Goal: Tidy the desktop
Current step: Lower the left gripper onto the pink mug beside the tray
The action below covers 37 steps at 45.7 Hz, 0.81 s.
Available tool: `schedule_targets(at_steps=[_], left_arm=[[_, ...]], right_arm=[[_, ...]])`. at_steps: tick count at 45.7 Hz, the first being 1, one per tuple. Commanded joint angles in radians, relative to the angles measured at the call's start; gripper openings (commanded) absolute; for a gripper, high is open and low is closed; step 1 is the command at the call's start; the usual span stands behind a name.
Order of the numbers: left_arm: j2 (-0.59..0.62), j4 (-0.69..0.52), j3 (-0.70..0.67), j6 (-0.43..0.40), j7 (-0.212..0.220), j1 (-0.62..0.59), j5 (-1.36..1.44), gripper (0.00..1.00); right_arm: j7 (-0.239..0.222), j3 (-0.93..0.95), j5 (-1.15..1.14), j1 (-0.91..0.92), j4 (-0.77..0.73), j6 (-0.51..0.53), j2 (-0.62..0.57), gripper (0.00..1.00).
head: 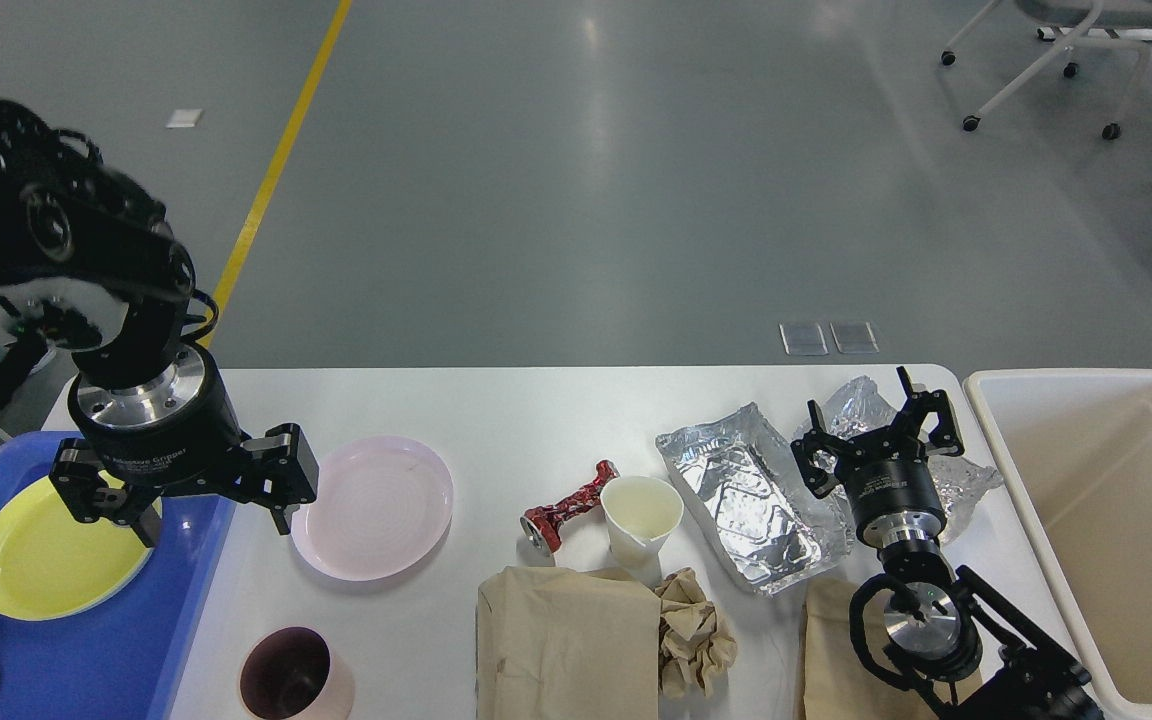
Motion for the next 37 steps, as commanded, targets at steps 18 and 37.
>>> schedule_targets(at_steps=[18,37], left_arm=[[0.272,0.072,-0.234,0.231,0.001,0.476,0.409,0.93],[0.244,0.093,-0.282,0.36,-0.001,0.626,0.427,0.87]], right_arm=[[0.0,0.0,0.0,0.0,0.0,-0.001,0.0,1.0],[0.0,0.0,0.0,0.0,0.0,-0.001,0.0,1.0]])
